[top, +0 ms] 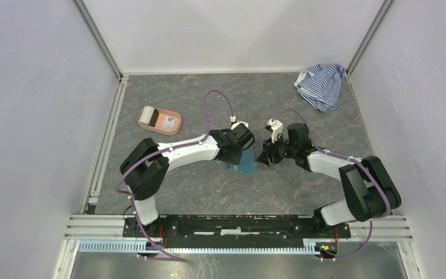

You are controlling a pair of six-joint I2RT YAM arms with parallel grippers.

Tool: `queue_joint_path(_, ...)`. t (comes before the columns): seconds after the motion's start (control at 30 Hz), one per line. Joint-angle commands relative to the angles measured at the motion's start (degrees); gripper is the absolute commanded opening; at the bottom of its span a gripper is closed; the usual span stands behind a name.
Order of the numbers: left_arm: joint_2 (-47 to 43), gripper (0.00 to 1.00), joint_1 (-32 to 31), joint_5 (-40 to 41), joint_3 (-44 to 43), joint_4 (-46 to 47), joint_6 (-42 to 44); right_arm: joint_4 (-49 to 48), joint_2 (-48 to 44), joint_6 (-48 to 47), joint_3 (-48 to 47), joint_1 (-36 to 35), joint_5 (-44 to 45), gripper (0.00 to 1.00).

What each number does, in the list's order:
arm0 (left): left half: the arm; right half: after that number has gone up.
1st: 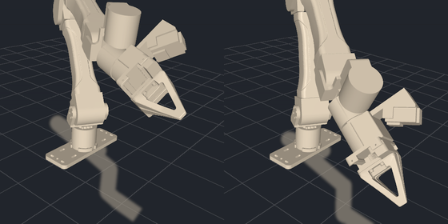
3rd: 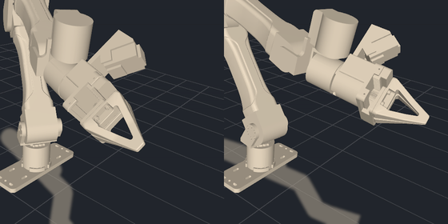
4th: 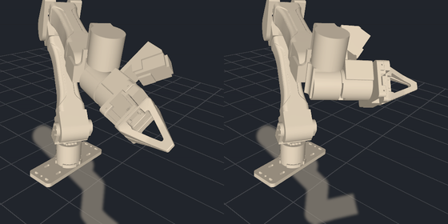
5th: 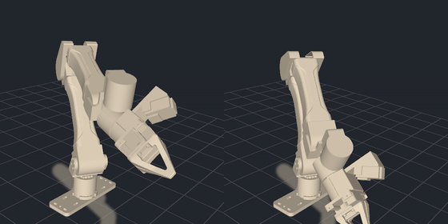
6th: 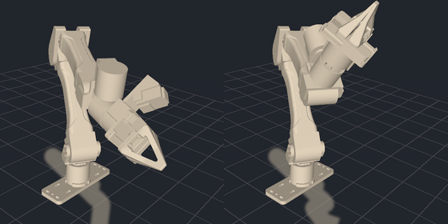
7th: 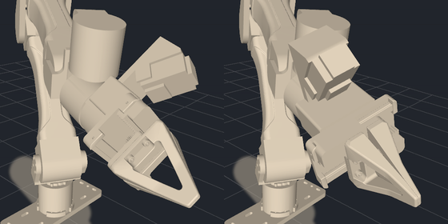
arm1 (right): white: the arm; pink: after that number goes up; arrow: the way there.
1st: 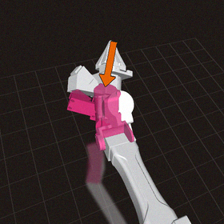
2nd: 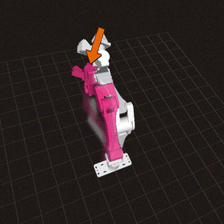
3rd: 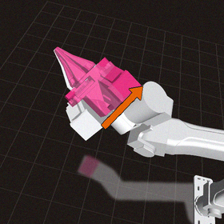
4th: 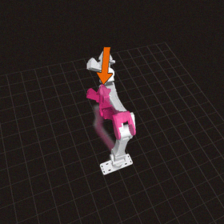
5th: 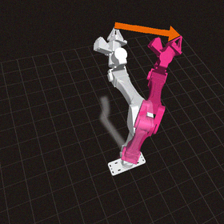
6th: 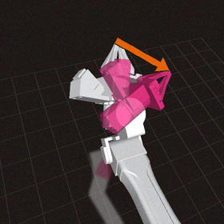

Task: Put the credit cards into the card holder
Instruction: Close the card holder at the center of the board.

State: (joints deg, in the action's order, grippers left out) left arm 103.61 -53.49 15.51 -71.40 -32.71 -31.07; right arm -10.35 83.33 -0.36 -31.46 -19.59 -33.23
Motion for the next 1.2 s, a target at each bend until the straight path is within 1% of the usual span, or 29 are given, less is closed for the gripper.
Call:
queue_joint_path(0.0,0.01,0.4,-0.29,-1.57,-1.86,0.9,-2.08,-0.22,-0.72,3.59,0.57,0.27,-2.88,0.5)
queue_joint_path(0.27,0.34,0.41,-0.46,-3.11,-2.5,1.84,-2.63,2.11,-2.02,3.73,1.92,0.8,-3.41,0.49)
queue_joint_path(0.4,0.54,0.41,-0.73,-3.66,-2.61,2.47,-2.85,1.61,-1.37,3.7,1.71,2.05,-2.78,0.45)
queue_joint_path(0.47,0.7,0.41,-0.82,-3.78,-2.7,2.48,-2.91,1.13,-1.16,3.26,1.58,2.63,-5.19,0.46)
queue_joint_path(0.57,0.86,0.41,-0.9,-3.97,-2.67,2.56,-3.03,0.34,-2.64,0.08,1.23,2.72,-8.82,0.54)
queue_joint_path(0.63,0.89,0.41,-0.91,-4.05,-2.66,2.76,-3.03,-1.41,-3.49,-1.47,1.38,2.54,-8.82,0.59)
queue_joint_path(0.73,0.91,0.4,-0.97,-4.28,-2.61,3.09,-3.12,-3.03,-2.06,-0.45,0.09,1.59,-7.98,0.65)
queue_joint_path(0.83,1.21,0.41,-1.04,-4.6,-2.55,3.09,-3.28,-0.76,-0.18,-2.09,-3.01,-1.59,-3.41,0.76)
queue_joint_path(0.87,1.22,0.41,-1.02,-4.53,-2.55,3.12,-3.34,-0.03,0.37,-2.5,-3.83,-2.88,-0.71,0.77)
queue_joint_path(0.97,0.87,0.41,-1.0,-4.52,-1.96,3.76,-3.53,0.41,1.69,-2.36,-4.9,-4.73,5.93,0.75)
queue_joint_path(1.1,0.71,0.4,-1.02,-4.36,-1.26,4.23,-3.86,-0.29,2.3,-2.69,-4.07,-5.3,11.5,0.71)
queue_joint_path(1.17,0.84,0.41,-1.0,-4.55,-1.13,4.62,-4.0,0.12,3.32,-2.72,-4.28,-5.5,11.84,0.64)
